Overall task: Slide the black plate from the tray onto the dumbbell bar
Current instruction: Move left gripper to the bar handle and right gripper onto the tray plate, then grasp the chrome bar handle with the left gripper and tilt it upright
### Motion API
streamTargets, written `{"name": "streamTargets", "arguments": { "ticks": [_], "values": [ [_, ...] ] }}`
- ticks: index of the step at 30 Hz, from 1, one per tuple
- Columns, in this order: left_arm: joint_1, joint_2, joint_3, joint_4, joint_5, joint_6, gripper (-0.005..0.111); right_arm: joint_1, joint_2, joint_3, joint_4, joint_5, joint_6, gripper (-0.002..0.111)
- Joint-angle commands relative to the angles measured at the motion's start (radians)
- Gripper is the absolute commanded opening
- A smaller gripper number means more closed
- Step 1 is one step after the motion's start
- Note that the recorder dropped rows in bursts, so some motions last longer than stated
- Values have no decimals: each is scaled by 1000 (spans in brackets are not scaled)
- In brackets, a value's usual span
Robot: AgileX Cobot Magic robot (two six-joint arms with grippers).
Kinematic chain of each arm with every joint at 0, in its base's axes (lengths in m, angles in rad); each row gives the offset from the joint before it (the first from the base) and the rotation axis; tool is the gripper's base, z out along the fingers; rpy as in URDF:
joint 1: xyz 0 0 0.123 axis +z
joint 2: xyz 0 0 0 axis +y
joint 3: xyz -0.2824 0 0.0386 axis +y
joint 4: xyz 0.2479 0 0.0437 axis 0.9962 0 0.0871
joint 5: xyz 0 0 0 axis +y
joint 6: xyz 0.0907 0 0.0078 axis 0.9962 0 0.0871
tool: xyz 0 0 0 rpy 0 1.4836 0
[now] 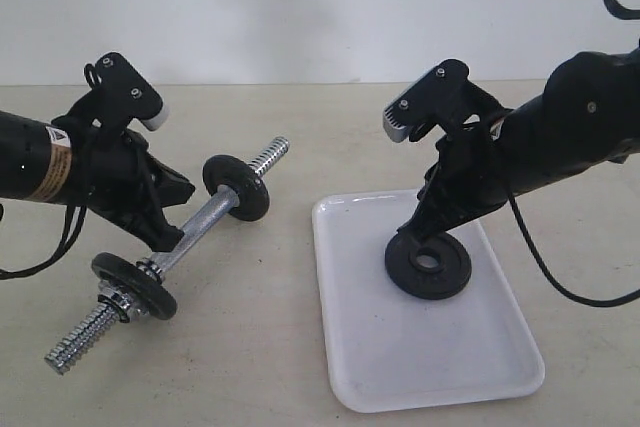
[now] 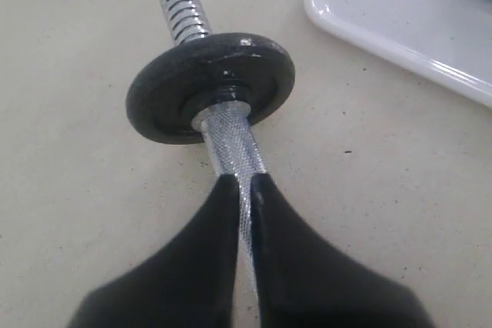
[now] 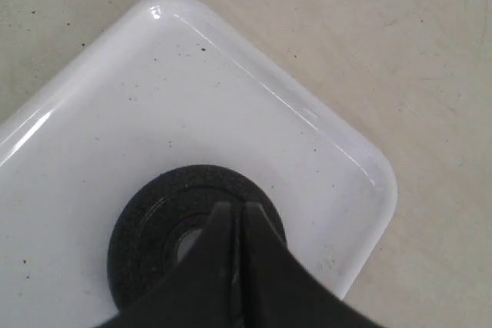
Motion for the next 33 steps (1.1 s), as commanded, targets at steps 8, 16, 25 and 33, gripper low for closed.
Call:
{"name": "streamTargets", "arguments": {
  "ticks": [8, 16, 25, 33],
  "values": [
    [-8, 62, -57, -5, 13, -111, 47, 0, -1, -7, -12, -18, -15, 0],
    [-8, 84, -71, -5, 70, -183, 64, 0, -1, -7, -12, -31, -15, 3],
    [-8, 171, -71, -5, 55, -237, 64, 0, -1, -7, -7, -53, 51, 59],
    [-8, 206, -78, -5, 29, -241, 64, 0, 0, -7, -7, -61, 60, 59]
  ]
}}
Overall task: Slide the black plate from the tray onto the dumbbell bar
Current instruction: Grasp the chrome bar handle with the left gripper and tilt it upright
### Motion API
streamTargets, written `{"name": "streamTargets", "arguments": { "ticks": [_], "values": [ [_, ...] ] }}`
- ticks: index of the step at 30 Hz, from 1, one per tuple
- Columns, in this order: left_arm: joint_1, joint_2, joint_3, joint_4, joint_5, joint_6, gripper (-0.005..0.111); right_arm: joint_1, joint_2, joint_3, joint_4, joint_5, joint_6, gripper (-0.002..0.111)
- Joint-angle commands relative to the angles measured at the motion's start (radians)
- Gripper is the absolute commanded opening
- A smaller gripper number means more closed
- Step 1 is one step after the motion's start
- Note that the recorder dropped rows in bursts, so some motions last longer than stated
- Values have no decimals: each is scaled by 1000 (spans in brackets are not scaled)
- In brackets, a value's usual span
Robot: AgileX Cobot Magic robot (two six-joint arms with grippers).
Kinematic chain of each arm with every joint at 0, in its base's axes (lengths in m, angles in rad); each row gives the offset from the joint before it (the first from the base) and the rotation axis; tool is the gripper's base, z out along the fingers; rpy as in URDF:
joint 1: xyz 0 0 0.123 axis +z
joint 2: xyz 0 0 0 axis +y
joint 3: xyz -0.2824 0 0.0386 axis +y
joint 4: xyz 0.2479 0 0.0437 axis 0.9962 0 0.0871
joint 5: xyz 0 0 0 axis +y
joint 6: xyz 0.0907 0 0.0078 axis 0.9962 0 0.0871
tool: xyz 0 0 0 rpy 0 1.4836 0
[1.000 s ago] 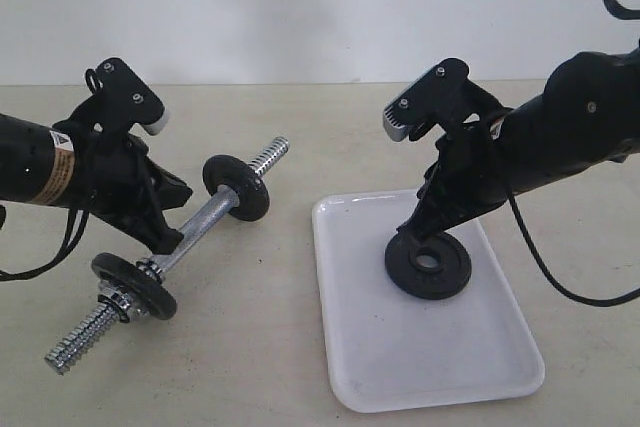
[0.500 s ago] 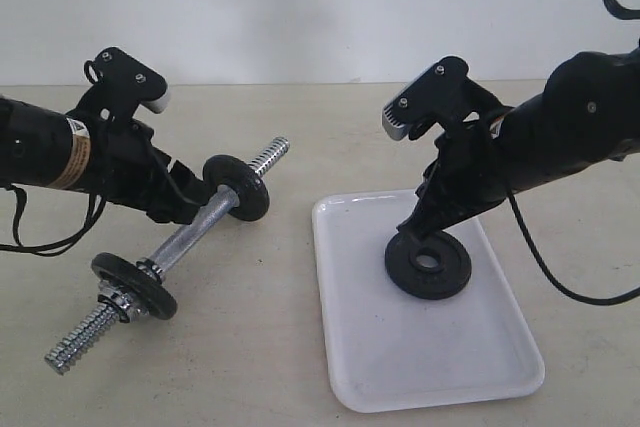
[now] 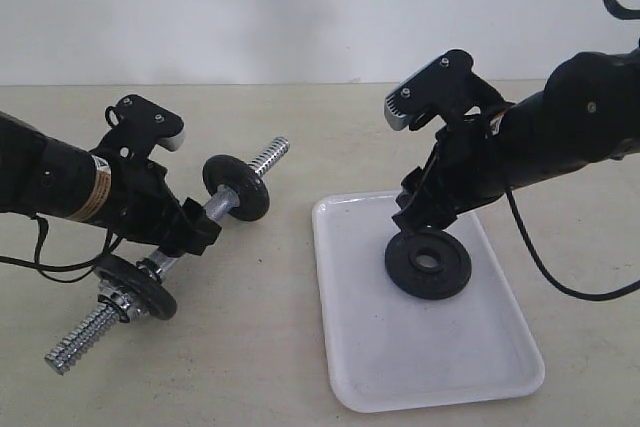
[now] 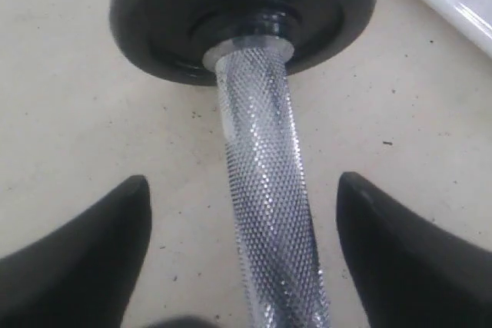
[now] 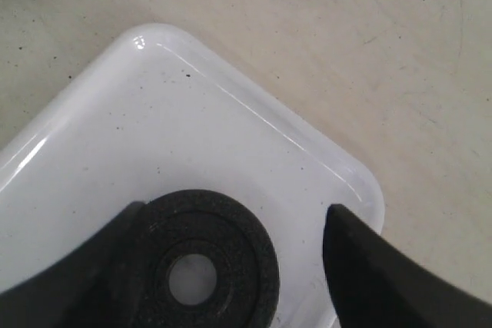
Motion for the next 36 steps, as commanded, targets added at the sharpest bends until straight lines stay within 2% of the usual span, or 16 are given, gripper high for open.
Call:
{"name": "streamTargets", "arguments": {
  "ticks": [1, 9, 14, 16, 18, 21, 25, 36],
  "values": [
    [-8, 9, -15, -5, -17, -30, 64, 0, 0, -7, -3, -13, 13, 59],
    [-18, 70, -40, -5, -11, -35, 64, 0, 0, -7, -3, -7, 15, 59],
    [-18, 129, -53, -5, -77, -36, 60, 0, 0, -7, -5, -7, 10, 57],
    [-18, 146, -57, -5, -93, -36, 55, 0, 0, -7, -7, -7, 6, 46],
    [-18, 155, -57, -5, -99, -36, 47, 0, 0, -7, -7, -7, -5, 30],
    [-18, 157, -57, -5, -105, -36, 32, 0, 0, -7, -7, -7, -5, -1],
    [-18, 157, -57, -5, -105, -25, 6, 0, 0, -7, -7, -5, -9, 0],
    [-18, 157, -57, -5, -89, -7, 4, 0, 0, -7, -7, -5, -9, 0]
  ]
}}
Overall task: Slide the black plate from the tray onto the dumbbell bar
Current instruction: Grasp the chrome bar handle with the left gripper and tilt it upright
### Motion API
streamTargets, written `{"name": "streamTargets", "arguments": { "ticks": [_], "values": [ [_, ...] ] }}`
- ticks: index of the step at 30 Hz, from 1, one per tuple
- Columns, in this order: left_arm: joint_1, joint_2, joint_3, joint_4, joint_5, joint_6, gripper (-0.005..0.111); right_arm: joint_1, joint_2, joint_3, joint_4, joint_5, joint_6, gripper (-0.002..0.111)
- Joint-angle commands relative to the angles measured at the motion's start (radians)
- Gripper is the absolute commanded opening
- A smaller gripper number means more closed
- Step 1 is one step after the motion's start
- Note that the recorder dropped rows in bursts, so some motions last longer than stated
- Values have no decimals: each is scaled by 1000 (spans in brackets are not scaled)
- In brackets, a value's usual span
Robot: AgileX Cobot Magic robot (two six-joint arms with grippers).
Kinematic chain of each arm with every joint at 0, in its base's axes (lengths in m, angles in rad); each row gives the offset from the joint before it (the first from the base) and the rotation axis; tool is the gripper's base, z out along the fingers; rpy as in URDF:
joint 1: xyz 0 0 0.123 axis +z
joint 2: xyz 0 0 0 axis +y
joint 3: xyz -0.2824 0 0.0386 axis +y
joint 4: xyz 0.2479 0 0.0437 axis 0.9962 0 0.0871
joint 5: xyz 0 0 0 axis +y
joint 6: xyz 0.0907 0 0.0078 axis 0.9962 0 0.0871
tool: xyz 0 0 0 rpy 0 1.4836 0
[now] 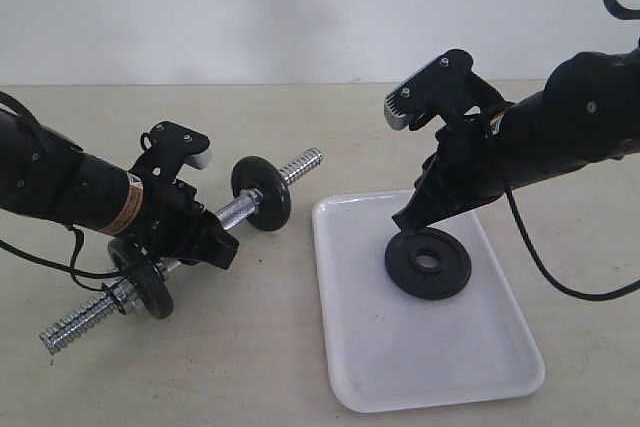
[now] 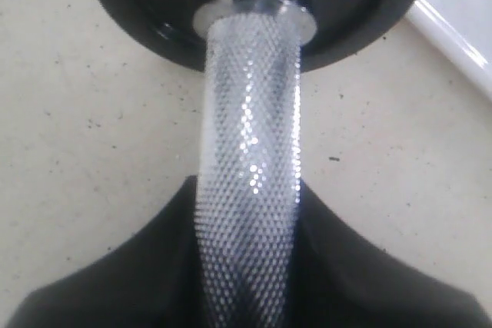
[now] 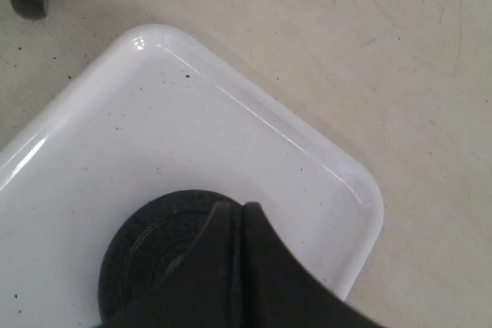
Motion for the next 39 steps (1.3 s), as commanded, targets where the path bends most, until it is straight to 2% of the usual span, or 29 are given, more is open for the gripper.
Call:
{"name": "streamTargets", "arguments": {
  "ticks": [1, 8, 19, 29, 35, 39],
  "values": [
    [-4, 19, 10, 13, 23, 9, 4, 0, 0, -7, -7, -3, -6, 0],
    [-4, 0, 6, 13, 21, 9, 4, 0, 0, -7, -7, 5, -6, 0],
    [-4, -167, 6, 13, -2, -16, 4, 0, 78, -7, -11, 6, -6, 0],
    [-4, -214, 6, 13, -32, -33, 4, 0, 78, -7, -75, 5, -5, 0],
    [-4, -290, 11, 13, -91, -37, 4, 0, 78, -7, -126, 33, 15, 0],
    [-4, -334, 35, 13, -83, -37, 4, 0, 78, -7, -146, 24, 26, 0]
  ]
}}
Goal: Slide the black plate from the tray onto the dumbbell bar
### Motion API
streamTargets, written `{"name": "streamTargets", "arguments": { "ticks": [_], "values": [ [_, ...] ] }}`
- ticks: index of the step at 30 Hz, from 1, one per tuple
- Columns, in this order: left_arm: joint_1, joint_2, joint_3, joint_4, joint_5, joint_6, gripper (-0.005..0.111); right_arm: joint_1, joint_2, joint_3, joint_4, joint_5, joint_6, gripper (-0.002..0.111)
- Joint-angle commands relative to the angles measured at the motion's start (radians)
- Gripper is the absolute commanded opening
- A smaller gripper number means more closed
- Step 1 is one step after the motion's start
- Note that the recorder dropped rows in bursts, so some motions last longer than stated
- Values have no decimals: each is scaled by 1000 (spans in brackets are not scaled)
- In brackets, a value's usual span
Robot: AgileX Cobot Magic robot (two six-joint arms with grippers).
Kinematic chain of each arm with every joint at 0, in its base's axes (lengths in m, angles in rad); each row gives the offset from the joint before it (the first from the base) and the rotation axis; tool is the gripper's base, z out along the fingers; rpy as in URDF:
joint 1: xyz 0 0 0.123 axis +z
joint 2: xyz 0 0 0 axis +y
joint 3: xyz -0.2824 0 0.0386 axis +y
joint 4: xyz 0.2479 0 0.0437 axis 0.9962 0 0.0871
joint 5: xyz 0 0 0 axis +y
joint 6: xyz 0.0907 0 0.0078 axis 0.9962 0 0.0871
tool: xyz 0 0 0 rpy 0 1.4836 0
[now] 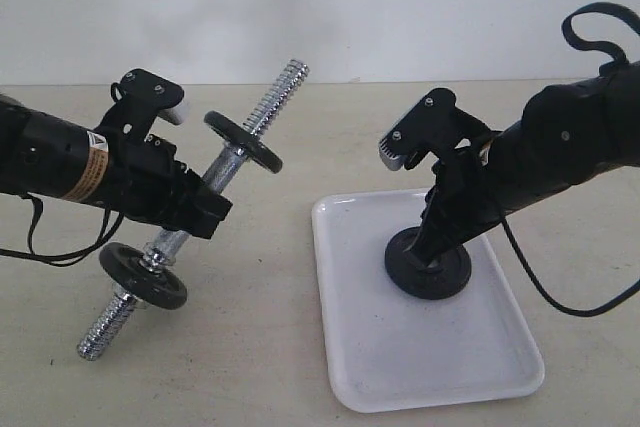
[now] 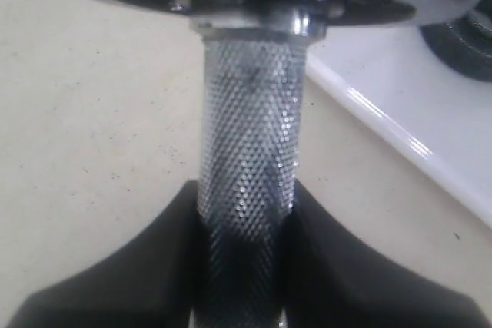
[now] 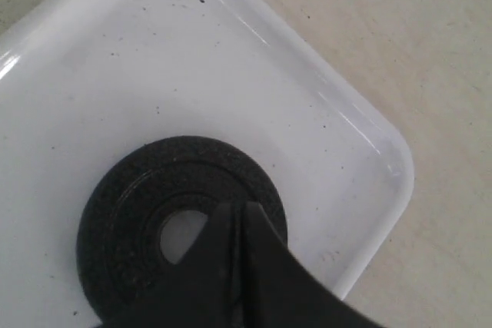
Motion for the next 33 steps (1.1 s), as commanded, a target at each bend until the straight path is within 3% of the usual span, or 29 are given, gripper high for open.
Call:
{"name": "streamTargets", "arguments": {
  "ticks": [1, 16, 19, 23, 24, 33],
  "values": [
    [-4, -107, -6, -37, -53, -11, 4, 0, -2, -7, -23, -7, 10, 0],
    [-4, -200, 43, -37, -86, -13, 4, 0, -2, -10, -26, 28, 77, 1],
    [-4, -205, 43, -37, -96, -13, 4, 0, -2, -38, -26, 92, 79, 19],
    [-4, -205, 43, -37, -104, -13, 4, 0, -2, -88, -26, 155, 173, 66],
    [-4, -205, 43, -37, -106, -13, 4, 0, -2, -107, -26, 190, 194, 84],
    [-28, -218, 43, -37, -127, -7, 4, 0, 33, -137, -41, 394, 194, 86]
  ]
}}
